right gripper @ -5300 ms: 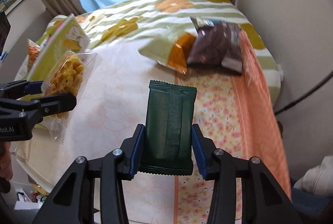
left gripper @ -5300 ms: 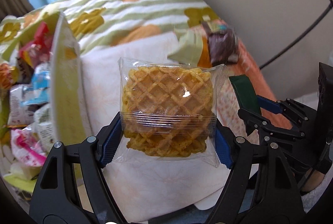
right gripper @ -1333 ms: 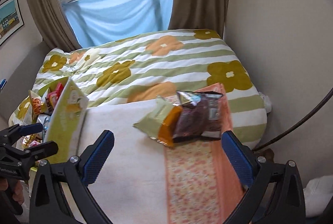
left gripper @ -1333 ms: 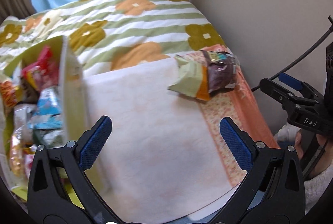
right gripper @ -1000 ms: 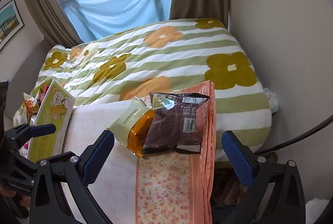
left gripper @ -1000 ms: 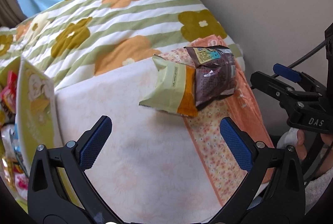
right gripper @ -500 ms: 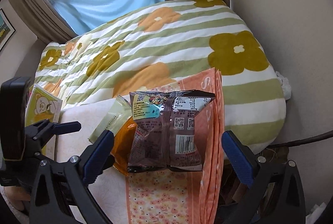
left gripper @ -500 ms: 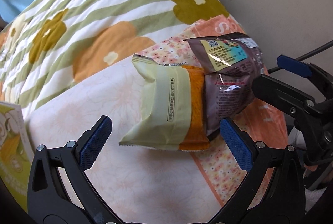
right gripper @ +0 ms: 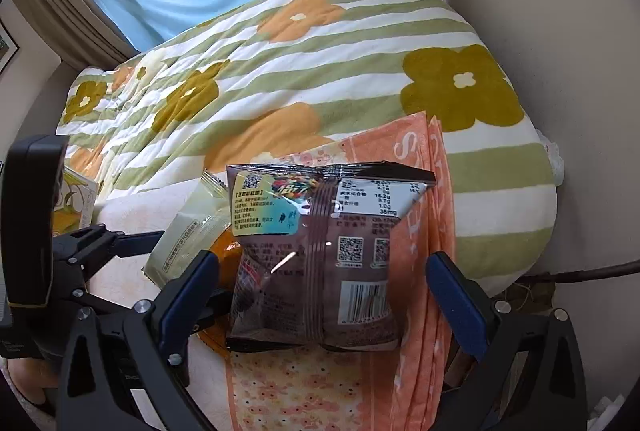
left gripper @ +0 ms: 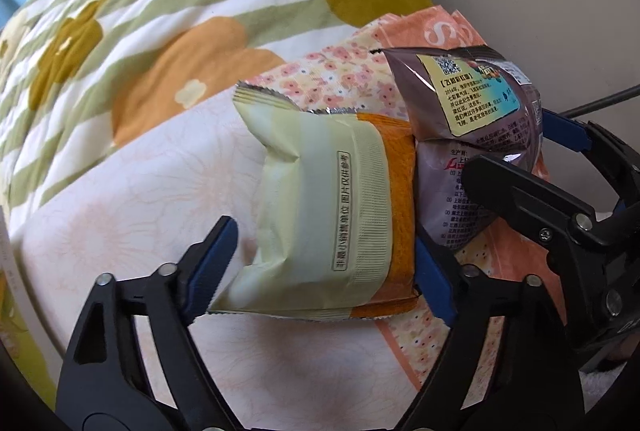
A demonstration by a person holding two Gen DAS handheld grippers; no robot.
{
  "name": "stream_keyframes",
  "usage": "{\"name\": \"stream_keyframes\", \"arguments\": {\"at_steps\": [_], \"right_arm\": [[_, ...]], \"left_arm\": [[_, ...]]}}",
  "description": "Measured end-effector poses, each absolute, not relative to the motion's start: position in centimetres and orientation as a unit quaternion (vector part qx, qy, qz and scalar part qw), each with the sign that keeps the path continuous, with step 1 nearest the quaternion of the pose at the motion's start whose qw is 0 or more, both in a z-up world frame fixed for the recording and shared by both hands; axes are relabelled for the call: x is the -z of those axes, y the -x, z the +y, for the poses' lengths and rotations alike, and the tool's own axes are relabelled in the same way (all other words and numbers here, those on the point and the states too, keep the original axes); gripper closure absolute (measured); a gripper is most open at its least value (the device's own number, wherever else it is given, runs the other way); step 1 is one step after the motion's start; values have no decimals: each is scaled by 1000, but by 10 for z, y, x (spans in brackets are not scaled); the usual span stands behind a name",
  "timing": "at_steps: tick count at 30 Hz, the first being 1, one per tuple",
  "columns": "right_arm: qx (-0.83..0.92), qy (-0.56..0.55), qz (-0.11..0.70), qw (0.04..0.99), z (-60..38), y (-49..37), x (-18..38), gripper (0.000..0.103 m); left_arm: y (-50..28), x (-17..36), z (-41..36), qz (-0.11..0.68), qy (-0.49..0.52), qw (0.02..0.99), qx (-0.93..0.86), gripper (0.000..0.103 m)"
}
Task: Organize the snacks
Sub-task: 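Grasp the cream-orange bag with the left tool while the right tool grasps the brown bag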
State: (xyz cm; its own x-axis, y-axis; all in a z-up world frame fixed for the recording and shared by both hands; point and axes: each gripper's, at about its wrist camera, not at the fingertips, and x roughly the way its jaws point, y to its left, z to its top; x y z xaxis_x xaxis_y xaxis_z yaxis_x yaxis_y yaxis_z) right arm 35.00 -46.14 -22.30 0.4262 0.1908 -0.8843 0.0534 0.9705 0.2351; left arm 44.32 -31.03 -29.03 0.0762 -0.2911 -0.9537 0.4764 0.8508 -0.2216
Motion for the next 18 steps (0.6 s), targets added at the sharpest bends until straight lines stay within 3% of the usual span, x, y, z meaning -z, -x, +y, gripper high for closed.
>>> {"name": "stream_keyframes", "arguments": {"at_steps": [13,18], "right_arm": [[-49,-125,548,826,-457,-352,241,2],[-58,-120,554,822,-453,-354,244,20]], "left_arm": [[-438,283,-279,624,-36,745,233,34],[-435,276,-266,620,-27,754,214,35]]}}
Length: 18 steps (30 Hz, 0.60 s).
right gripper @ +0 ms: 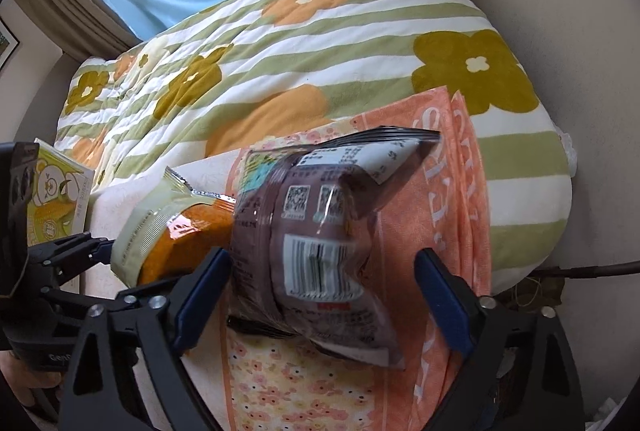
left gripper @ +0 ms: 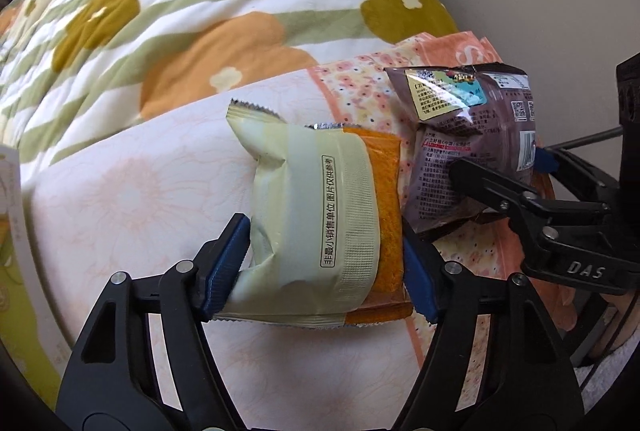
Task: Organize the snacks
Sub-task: 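Grasp the cream-orange bag with the left tool while the right tool grasps the brown bag, then carry both bags into the box and open both tools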
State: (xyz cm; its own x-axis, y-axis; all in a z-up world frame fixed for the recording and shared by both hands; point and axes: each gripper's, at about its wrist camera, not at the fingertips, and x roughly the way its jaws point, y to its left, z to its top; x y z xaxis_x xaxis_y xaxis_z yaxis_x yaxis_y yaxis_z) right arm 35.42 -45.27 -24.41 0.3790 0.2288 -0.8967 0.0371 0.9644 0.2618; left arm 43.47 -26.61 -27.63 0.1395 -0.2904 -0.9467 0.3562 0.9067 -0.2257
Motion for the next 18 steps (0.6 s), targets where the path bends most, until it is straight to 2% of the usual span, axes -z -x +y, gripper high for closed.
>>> {"name": "stream_keyframes", "arguments": {"at_steps": [1,3,6,12,18], "right_arm": [[-65,-122,557,819,-452,-355,246,22],[-74,-124,560,816,-449,-354,248,35],[-81,-110,558,818,-444,-351,246,47],[-87,-110,547,825,-445,-342,236,49],[-98,-99,534,834,-444,-329,219,49]], "left_arm": [[-434,274,-264,618,-24,757,211,35],[-432,268,-260,613,-18,763,205,36],[-428,262,-254,607,-12,770,196,37],[-418,260,-243,602,19,777,186,40],[-400,229,-231,568,45,801,183,41]]}}
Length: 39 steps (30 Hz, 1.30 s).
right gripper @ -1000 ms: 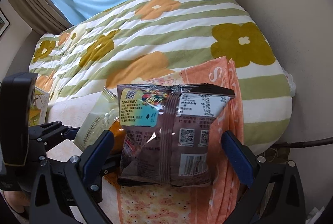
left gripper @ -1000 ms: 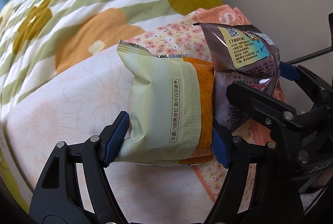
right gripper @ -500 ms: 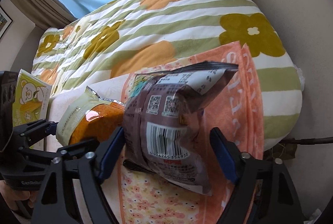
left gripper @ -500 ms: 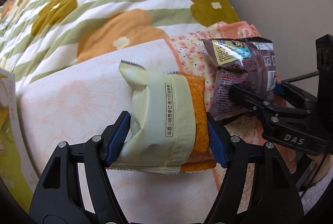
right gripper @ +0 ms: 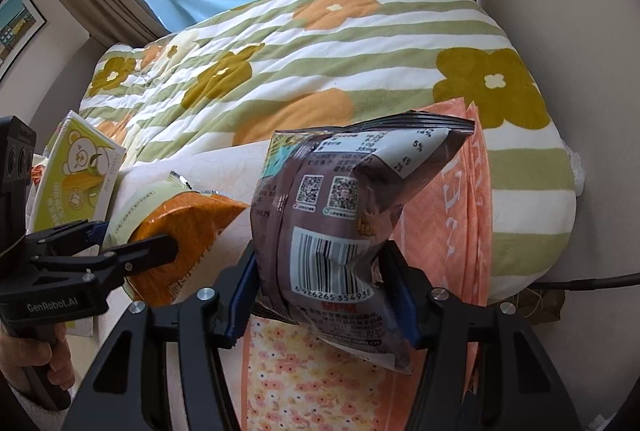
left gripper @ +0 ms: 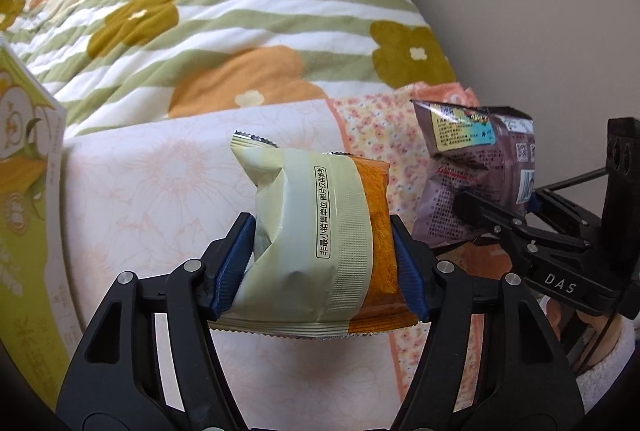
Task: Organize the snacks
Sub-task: 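Carry both bags into the box and open both tools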
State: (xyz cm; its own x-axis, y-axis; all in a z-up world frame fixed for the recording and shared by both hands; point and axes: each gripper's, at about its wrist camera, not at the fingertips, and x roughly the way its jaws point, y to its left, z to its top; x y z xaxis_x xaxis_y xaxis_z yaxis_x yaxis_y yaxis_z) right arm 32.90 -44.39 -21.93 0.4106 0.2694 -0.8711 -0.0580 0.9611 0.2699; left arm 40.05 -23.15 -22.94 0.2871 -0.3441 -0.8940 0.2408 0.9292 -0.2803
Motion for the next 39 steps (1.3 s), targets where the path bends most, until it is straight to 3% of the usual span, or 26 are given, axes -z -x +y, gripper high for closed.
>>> {"name": "stream_keyframes", "arguments": {"at_steps": [10,22,28,37,39], "right_arm": [[-143,-77,492,856,-427,-317,157,49],[-266,-46,426,863,-316,-326,86,49],[-313,-30,413,855,-236,-322,71,48],[-309,-35,431,847,-134,-306,77,48],[-298,-38,436,848,-125,-302,79,49]], "left_arm": [[-367,132,-182,485,96,857,147,41],[-336,58,-37,406,139,902,35,41],[-333,60,43,404,140,904,6,41],[-337,112,135,453,130,882,28,40],[-342,123,145,462,125,877,39,35]]}}
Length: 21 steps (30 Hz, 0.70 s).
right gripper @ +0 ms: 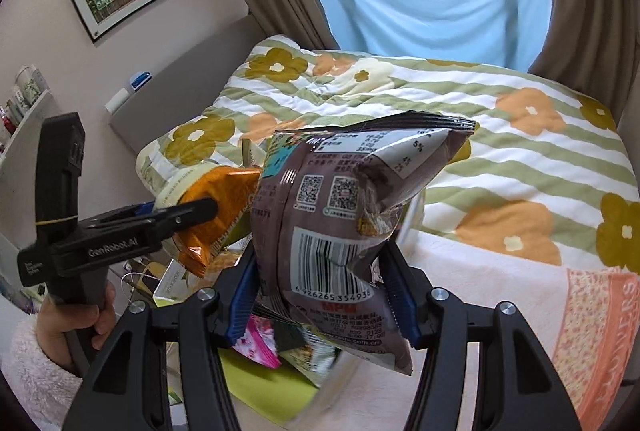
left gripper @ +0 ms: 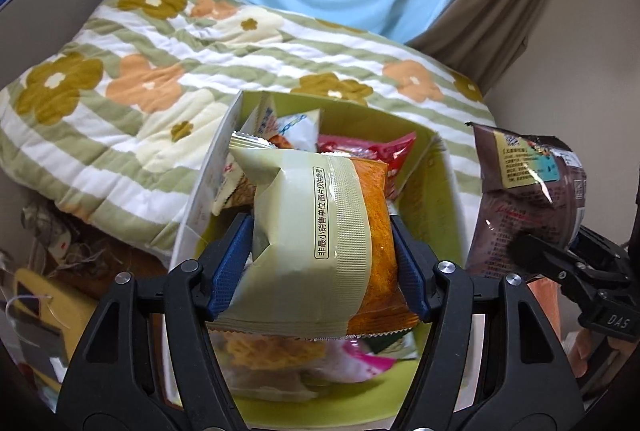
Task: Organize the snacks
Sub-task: 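Carry both bags into the box and open both tools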
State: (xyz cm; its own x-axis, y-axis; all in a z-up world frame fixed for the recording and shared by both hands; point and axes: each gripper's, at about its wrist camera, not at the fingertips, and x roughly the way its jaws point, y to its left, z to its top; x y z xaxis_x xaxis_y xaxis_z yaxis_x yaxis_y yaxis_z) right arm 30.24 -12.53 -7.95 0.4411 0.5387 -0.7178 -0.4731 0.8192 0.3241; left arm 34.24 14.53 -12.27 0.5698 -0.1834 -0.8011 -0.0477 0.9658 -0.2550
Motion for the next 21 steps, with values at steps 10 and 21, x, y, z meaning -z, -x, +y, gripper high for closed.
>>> {"name": "stream_keyframes", "arguments": {"at_steps": [10,21], "right_arm": [[-237,-45,466,851,-100,-291,93,48],[-247,-34,482,840,-80,-303,98,48]], "left_arm": [[-322,129,169,477,111,870,52,0],[-284,107,161,453,81,887,37,0]]}}
